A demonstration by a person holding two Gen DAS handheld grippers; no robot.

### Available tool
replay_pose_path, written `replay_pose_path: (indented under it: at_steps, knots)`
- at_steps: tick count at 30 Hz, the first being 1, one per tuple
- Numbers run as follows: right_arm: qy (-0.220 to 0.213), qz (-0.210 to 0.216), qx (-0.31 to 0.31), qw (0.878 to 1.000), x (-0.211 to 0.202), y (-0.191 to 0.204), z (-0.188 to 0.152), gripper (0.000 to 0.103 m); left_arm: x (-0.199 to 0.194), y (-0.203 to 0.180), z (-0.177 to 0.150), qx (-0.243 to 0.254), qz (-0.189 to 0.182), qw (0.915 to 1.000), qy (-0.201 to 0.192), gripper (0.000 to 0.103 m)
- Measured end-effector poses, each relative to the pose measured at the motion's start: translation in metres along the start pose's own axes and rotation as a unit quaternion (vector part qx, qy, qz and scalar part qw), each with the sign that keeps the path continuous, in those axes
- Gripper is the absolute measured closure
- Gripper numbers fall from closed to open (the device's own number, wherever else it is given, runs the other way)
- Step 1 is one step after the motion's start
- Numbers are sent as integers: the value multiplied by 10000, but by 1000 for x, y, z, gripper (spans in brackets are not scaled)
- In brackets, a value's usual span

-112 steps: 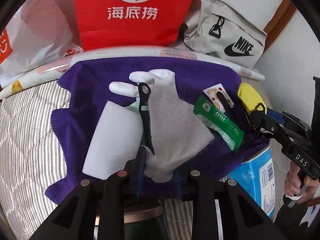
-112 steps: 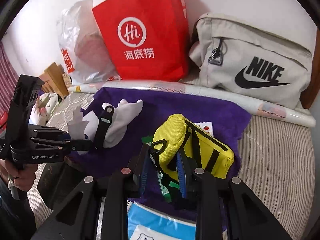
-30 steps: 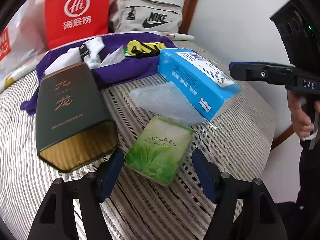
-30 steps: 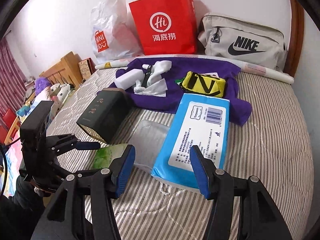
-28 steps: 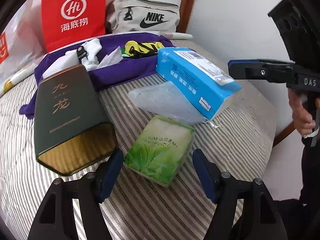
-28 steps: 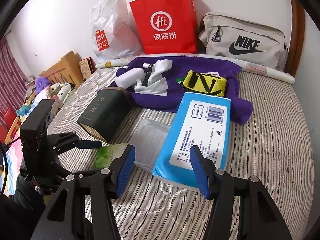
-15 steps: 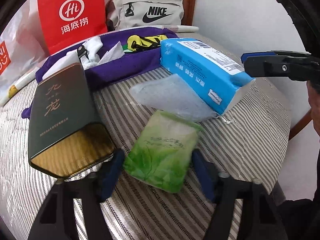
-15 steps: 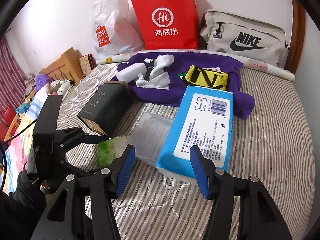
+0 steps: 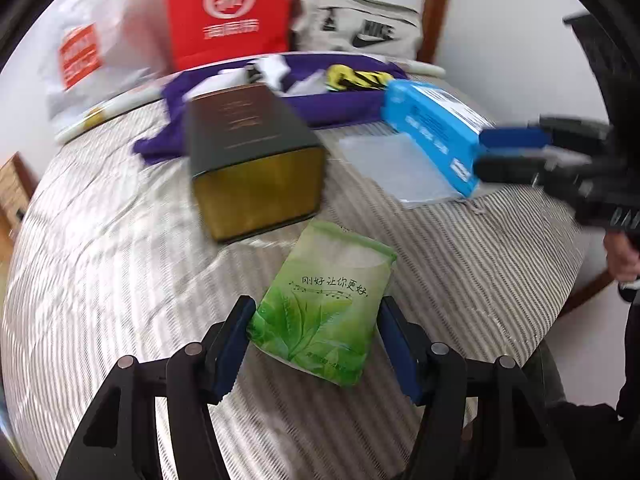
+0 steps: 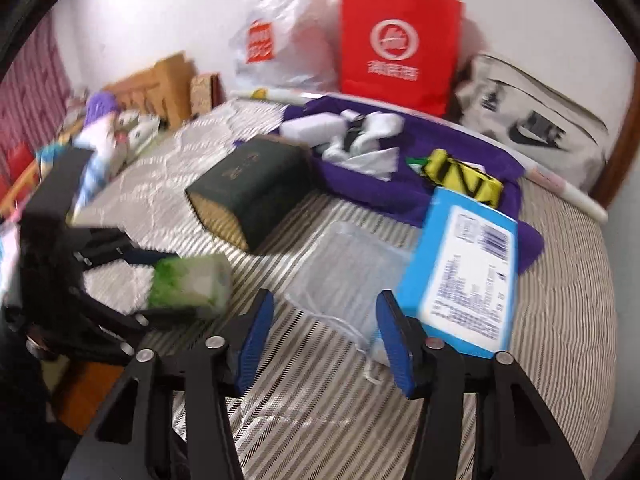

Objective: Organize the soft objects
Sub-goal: 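Grasp the clear plastic bag with the right tool while the left tool holds the green packet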

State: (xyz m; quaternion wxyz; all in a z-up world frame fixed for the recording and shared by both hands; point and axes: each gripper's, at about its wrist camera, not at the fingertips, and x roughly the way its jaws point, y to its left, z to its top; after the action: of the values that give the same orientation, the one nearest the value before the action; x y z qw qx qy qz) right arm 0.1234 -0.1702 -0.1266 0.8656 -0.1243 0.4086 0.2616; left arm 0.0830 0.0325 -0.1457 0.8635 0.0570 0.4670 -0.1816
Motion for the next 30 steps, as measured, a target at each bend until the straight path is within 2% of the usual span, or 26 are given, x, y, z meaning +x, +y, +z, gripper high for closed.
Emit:
replay_pose_path:
  at_steps: [7,11,15,16,18,20,21,23,26,30]
  knots:
    - [210,-419,-542,9974,35,28,-8,55,-16,34,-11,-439,155,9988,-164,42]
    - [293,-594,-695,9954,49,34,-9,61,-16,45,-11,-559,157,9981,-210,42]
    - [423,-969,-873,9906,66,37,-11,64,-14,50,-12,-664,71,9975,-218,42]
    - [376,-987,-889,9904,66,38,-12,68,-14,51,-13,-678,50,9975,-218,42]
    - [399,-851,-775,9925,68,35,-9,75,-13,52,-13,-717,4,9972,-216,42]
    - [407,-769,-658,9940,70,32,-6,92,-12,54,-13,-756,-30,9969,-192,42]
    - [411,-787,-639,9940,70,31,-5,96,-11,54,-13,-765,-29,9969,-184,42]
    - [405,-698,-574,9951,68,29,-5,100,-11,54,-13,-776,-10,9968,-185,42]
    - [321,-118,-332,9989,55,27,-5,101,-12,54,-12,-807,21,9966,-162,42]
    - [250,362,-335,9985,32,33,-17,101,-12,53,-10,-930,91,9956,-117,42]
